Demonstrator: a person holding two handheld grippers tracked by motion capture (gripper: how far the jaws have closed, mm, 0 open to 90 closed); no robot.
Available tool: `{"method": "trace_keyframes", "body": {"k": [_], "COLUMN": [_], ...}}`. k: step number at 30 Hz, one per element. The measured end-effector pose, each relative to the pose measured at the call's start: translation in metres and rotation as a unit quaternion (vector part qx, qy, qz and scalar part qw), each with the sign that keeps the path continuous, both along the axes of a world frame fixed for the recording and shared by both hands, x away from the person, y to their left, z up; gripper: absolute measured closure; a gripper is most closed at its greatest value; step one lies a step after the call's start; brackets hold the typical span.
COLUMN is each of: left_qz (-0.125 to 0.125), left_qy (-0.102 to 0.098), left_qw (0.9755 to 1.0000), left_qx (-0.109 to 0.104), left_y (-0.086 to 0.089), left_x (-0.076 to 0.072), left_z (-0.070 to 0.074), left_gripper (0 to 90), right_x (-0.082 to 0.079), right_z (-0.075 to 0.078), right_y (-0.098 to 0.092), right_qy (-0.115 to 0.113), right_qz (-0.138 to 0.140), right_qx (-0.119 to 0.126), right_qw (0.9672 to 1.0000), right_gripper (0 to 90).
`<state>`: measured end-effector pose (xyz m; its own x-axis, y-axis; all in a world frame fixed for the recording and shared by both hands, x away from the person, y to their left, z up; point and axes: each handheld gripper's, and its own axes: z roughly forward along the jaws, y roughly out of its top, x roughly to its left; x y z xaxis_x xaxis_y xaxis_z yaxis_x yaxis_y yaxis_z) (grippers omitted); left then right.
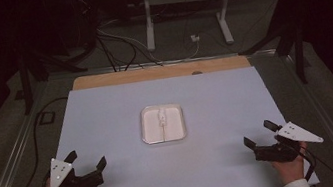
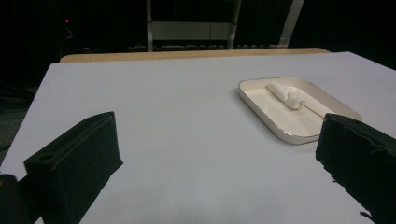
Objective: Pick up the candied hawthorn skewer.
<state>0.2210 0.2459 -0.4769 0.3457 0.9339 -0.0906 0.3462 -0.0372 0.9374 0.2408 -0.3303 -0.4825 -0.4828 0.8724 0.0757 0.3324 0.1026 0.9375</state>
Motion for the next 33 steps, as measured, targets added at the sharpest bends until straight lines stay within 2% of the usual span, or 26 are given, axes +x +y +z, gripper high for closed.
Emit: {"method": "trace_keyframes", "body": {"k": [4,10,13,15,17,19,23,27,29,33], "left_qz": [-0.001,-0.001,0.002,0.006,0.001,-0.005,-0.006,-0.008,-0.008,-0.014], "left_qy": [0.001,0.004,0.003,-0.002,-0.004,-0.005,-0.014,-0.005,0.001,0.012], "left_qw": [1.0000,1.0000,1.0000,1.0000,0.9999,0.9999,0.9998,0.9999,0.9997,0.9996], "left_qx": [0.002,0.001,0.001,-0.002,-0.010,-0.008,-0.009,-0.014,-0.025,-0.020], "left_y": [-0.002,0.000,0.000,0.000,-0.002,-0.004,-0.008,-0.009,-0.011,-0.016], "left_x": [0.000,-0.002,-0.002,-0.003,-0.004,-0.005,-0.003,0.001,0.005,0.012], "left_z": [-0.001,-0.003,-0.003,-0.001,-0.001,-0.001,0.004,0.009,0.013,0.019], "left_gripper": [0.7,0.7,0.7,0.7,0.7,0.7,0.7,0.7,0.7,0.7], "right_x": [0.004,0.010,0.010,0.009,0.009,0.009,0.007,0.006,0.006,0.006], "right_z": [-0.002,0.002,0.002,0.001,0.000,-0.001,-0.001,-0.002,-0.002,-0.003], "right_y": [0.005,0.007,0.009,0.009,0.009,0.010,0.013,0.013,0.012,0.011], "right_qy": [0.002,-0.005,-0.004,-0.004,-0.002,0.001,-0.002,0.000,0.000,0.002], "right_qz": [0.006,0.007,0.009,0.009,0.008,0.007,0.012,0.012,0.011,0.008], "right_qx": [-0.008,0.007,0.003,0.004,0.007,0.009,-0.004,-0.003,-0.001,0.002], "right_qw": [0.9999,0.9999,0.9999,0.9999,0.9999,0.9999,0.9999,0.9999,0.9999,1.0000], "right_gripper": [0.0,0.0,0.0,0.0,0.0,0.0,0.0,0.0,0.0,0.0]}}
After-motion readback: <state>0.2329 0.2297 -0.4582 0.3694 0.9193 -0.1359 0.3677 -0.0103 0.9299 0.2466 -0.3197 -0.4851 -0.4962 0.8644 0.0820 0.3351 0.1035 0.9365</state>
